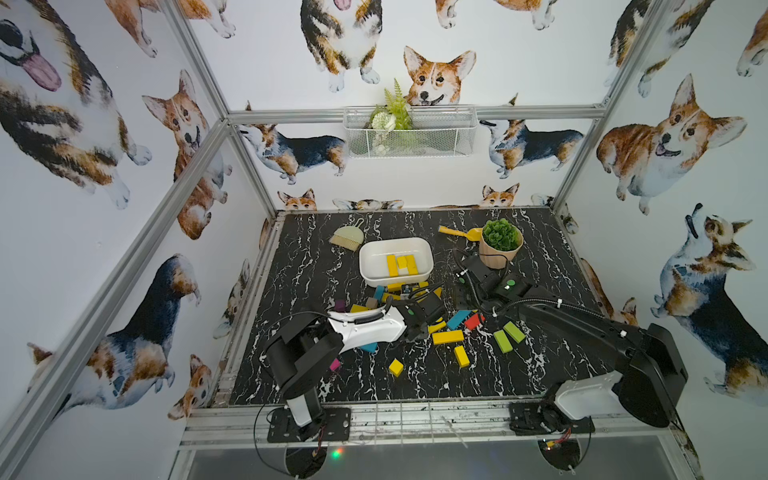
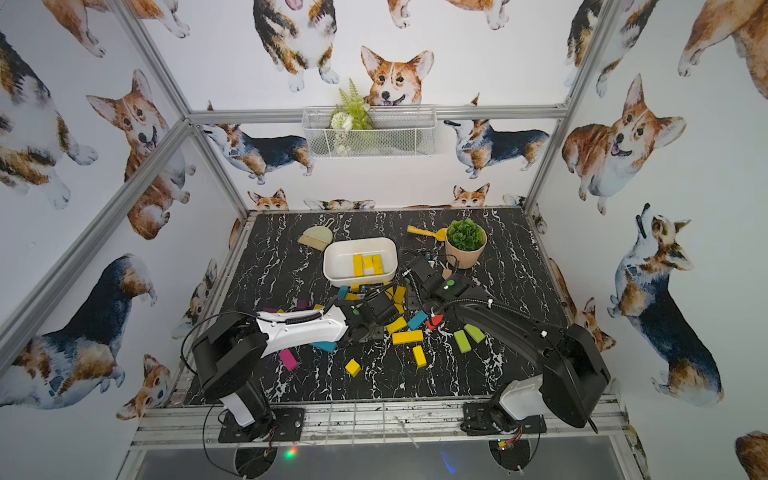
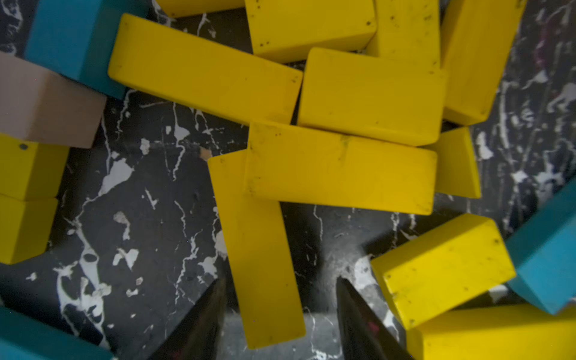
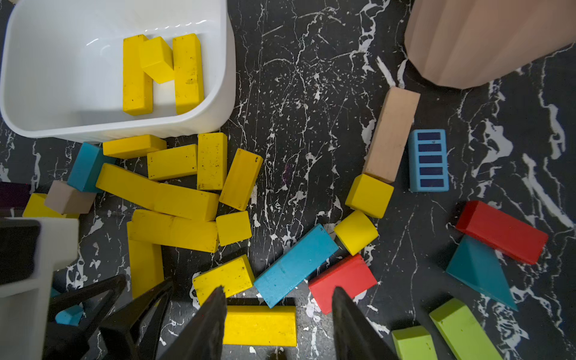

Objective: Pick out the yellow building blocks
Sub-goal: Pick up the building block from the center of the board.

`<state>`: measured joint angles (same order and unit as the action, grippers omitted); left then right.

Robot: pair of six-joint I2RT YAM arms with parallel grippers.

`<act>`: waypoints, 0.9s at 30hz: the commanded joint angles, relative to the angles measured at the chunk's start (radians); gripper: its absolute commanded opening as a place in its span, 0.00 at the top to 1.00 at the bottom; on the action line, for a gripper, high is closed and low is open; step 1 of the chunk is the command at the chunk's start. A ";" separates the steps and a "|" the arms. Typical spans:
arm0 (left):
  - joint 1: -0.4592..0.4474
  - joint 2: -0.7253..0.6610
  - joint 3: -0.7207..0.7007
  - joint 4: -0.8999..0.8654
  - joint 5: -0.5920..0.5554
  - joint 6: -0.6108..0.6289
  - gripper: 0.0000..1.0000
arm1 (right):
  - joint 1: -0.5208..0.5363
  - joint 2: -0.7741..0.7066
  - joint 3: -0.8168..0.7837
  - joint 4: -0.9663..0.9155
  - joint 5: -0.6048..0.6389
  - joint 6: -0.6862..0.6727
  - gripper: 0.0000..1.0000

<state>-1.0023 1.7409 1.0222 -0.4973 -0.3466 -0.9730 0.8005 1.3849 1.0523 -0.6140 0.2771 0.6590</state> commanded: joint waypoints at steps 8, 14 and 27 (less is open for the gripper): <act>0.035 0.040 -0.019 0.025 -0.031 -0.023 0.53 | 0.002 -0.007 -0.008 -0.031 0.031 0.032 0.45; 0.052 0.049 -0.032 0.029 -0.040 -0.015 0.67 | 0.001 -0.006 -0.006 -0.034 0.033 0.035 0.46; 0.053 -0.153 -0.035 -0.133 -0.211 -0.033 0.85 | 0.002 -0.001 0.003 -0.032 0.030 0.030 0.46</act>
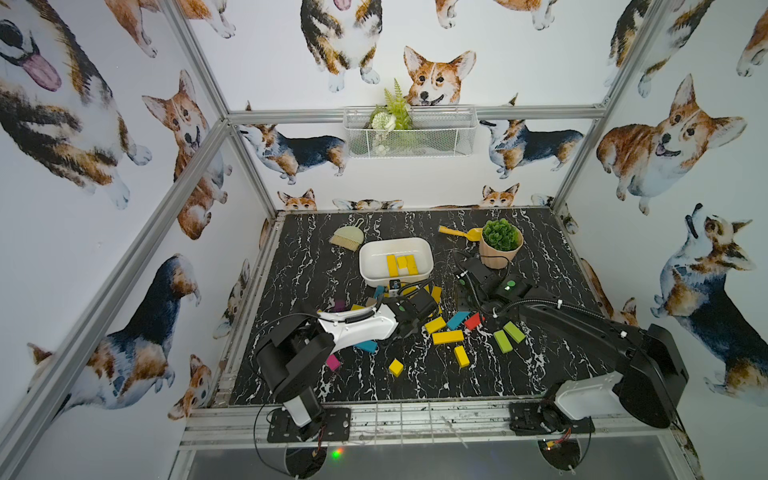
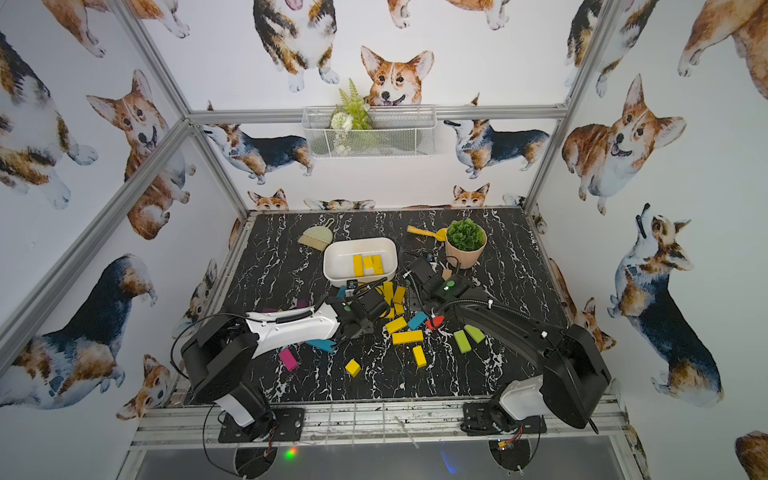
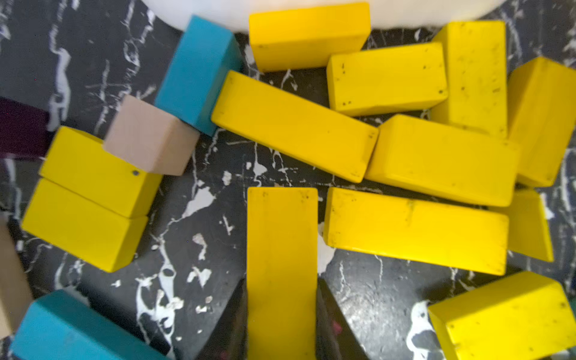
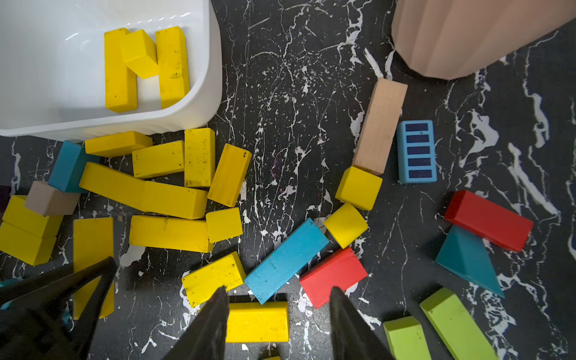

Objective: Pick out the yellow building blocks
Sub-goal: Pick up the building block from the center of the board, then place the building block in the storage box.

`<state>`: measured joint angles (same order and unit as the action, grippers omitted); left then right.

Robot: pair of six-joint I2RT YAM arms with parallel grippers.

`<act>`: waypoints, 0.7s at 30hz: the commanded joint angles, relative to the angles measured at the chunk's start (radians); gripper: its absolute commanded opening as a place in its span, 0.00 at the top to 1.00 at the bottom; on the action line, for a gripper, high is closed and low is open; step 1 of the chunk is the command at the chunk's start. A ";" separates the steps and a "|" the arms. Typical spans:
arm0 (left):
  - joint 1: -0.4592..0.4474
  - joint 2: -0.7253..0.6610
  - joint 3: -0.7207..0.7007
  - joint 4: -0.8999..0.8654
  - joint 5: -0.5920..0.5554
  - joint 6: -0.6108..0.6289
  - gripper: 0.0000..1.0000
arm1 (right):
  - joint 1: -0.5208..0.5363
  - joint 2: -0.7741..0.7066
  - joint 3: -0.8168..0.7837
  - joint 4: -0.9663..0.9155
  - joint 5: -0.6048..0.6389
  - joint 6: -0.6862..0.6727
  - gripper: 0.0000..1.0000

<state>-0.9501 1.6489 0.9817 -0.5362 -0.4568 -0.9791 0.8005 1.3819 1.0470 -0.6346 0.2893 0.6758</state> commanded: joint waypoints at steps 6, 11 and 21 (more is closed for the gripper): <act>0.011 -0.172 0.062 -0.146 -0.170 0.061 0.85 | 0.002 -0.001 0.006 -0.009 0.017 0.011 0.46; 0.103 -0.207 0.140 -0.102 -0.103 0.230 0.85 | 0.002 -0.001 0.002 -0.009 0.014 0.014 0.46; 0.337 -0.071 0.312 0.001 0.101 0.468 0.85 | 0.002 -0.016 -0.006 -0.017 0.007 0.025 0.46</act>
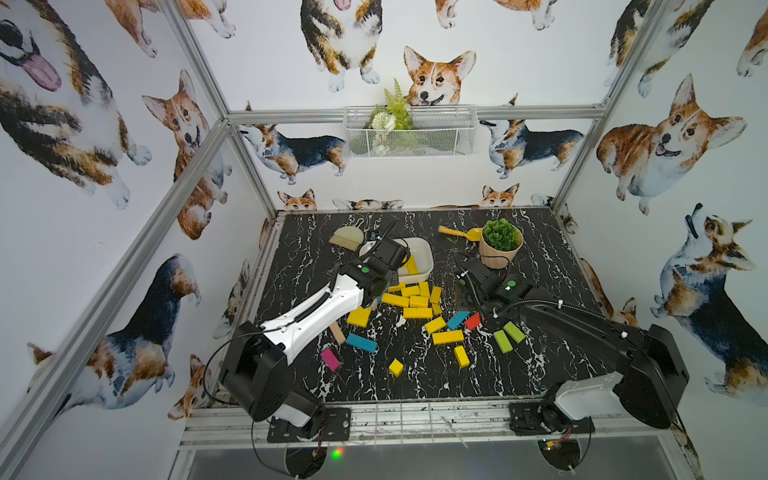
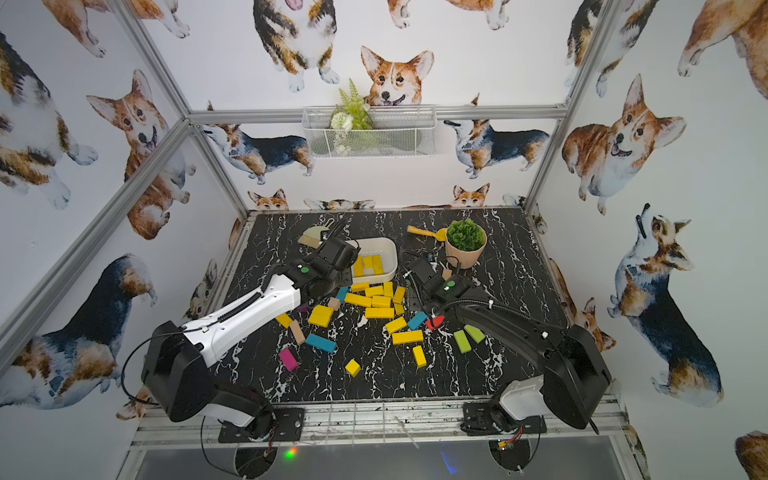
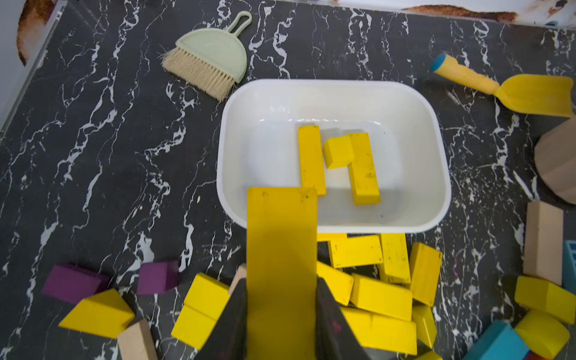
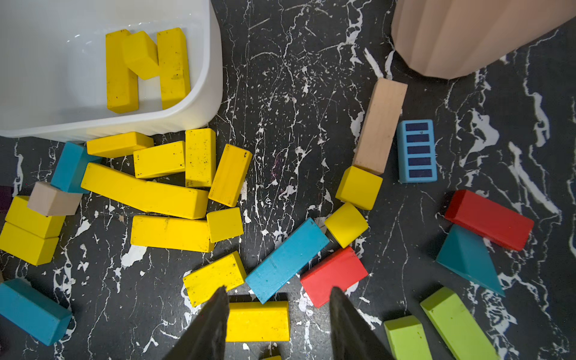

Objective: Pick out the yellow building blocks
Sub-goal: Place the building block in the storage box.

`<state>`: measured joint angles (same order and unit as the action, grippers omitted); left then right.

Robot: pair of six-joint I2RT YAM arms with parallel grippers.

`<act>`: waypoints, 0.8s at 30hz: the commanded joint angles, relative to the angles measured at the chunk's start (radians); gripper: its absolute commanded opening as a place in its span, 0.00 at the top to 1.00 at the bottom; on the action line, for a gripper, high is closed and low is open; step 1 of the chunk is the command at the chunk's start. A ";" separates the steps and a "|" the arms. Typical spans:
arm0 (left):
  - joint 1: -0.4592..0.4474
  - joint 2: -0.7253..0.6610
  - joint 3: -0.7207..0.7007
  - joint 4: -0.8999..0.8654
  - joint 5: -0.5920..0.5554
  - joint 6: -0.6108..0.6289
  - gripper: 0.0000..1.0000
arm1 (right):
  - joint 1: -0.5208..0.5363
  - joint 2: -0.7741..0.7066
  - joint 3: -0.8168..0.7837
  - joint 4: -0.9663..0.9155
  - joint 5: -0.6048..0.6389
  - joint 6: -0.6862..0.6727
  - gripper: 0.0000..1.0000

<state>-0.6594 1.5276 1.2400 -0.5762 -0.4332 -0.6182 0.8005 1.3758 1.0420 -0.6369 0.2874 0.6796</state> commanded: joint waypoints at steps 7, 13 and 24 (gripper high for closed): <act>0.147 0.271 0.209 0.061 0.151 0.166 0.83 | 0.002 -0.032 -0.013 -0.022 0.007 0.029 0.46; 0.203 0.464 0.303 0.076 0.216 0.158 0.82 | 0.003 -0.043 -0.021 -0.033 0.006 0.033 0.46; 0.210 0.590 0.345 0.093 0.203 0.165 0.77 | 0.003 -0.052 -0.049 -0.019 -0.004 0.040 0.46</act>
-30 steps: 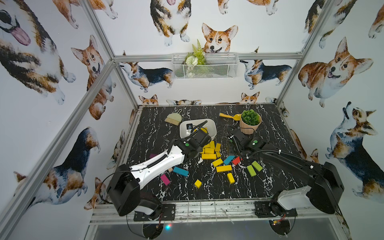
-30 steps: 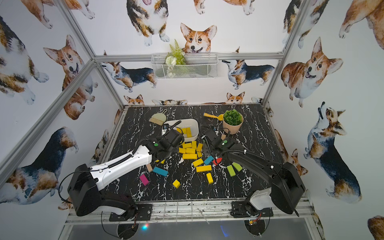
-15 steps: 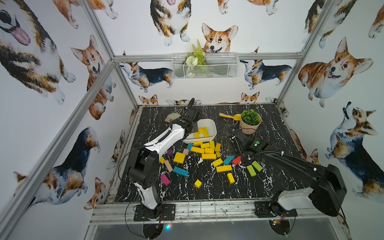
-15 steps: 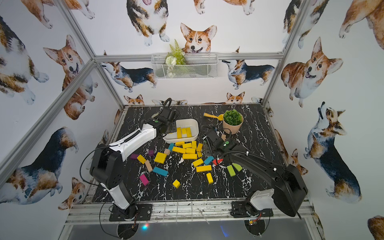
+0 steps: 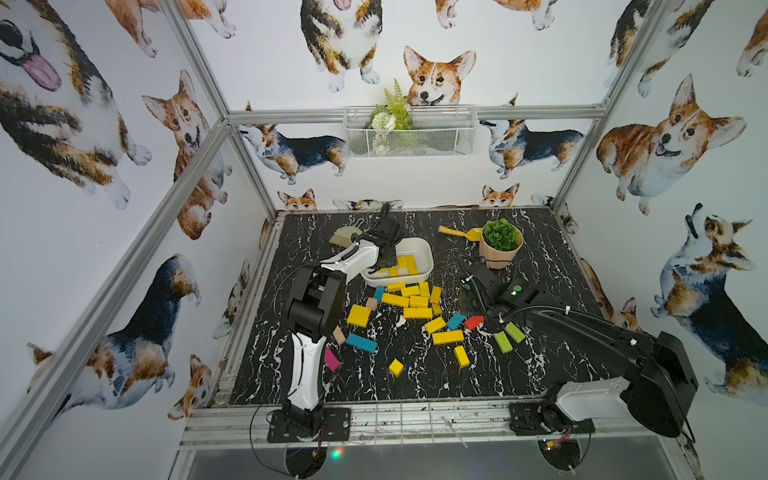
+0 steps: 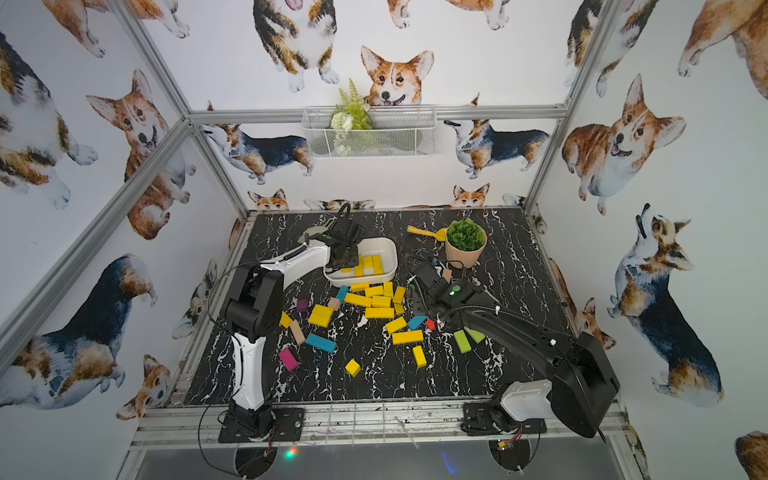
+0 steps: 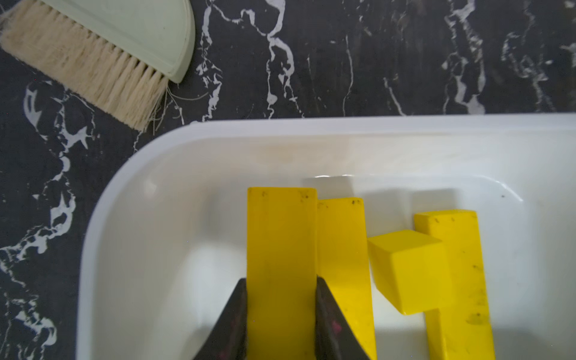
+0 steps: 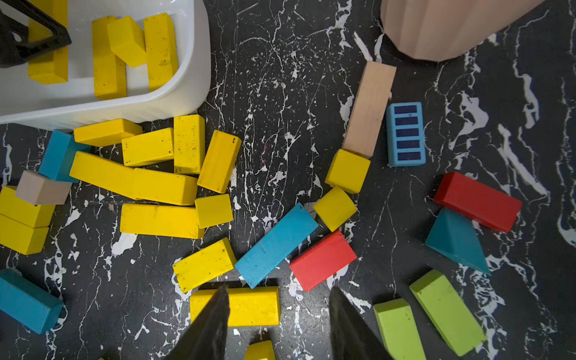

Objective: Pick out the yellow building blocks
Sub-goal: Place the building block in the storage box, then pick up the building block from the center of the board.

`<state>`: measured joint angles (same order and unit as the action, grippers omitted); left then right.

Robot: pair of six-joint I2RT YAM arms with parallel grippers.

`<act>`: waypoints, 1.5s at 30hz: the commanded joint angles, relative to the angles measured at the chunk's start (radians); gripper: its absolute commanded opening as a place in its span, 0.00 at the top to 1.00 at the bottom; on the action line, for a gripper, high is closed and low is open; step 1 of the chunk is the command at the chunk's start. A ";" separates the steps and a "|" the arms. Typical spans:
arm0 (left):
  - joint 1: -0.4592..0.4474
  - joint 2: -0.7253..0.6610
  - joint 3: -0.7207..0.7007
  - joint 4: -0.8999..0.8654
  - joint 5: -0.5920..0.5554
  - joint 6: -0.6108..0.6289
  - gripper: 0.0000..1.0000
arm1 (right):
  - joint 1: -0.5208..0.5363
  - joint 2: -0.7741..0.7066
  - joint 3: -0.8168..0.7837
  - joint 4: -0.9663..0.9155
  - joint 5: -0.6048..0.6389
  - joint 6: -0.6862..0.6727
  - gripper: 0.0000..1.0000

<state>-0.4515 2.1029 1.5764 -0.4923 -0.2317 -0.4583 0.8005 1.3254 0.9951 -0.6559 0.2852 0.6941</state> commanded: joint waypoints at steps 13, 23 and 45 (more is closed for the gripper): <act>0.002 -0.020 -0.003 0.007 -0.016 0.022 0.47 | 0.004 0.022 0.031 0.008 -0.041 -0.005 0.45; -0.008 -0.379 -0.165 0.054 0.019 -0.005 0.46 | 0.206 0.067 0.082 0.024 -0.111 -0.175 0.41; 0.270 -1.078 -0.701 0.021 0.037 -0.303 0.52 | 0.506 0.569 0.323 0.064 -0.284 -0.319 0.28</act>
<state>-0.1867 1.0588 0.8921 -0.4454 -0.1799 -0.7300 1.3029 1.8622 1.2968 -0.5777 0.0235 0.4011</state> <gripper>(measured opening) 0.487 0.737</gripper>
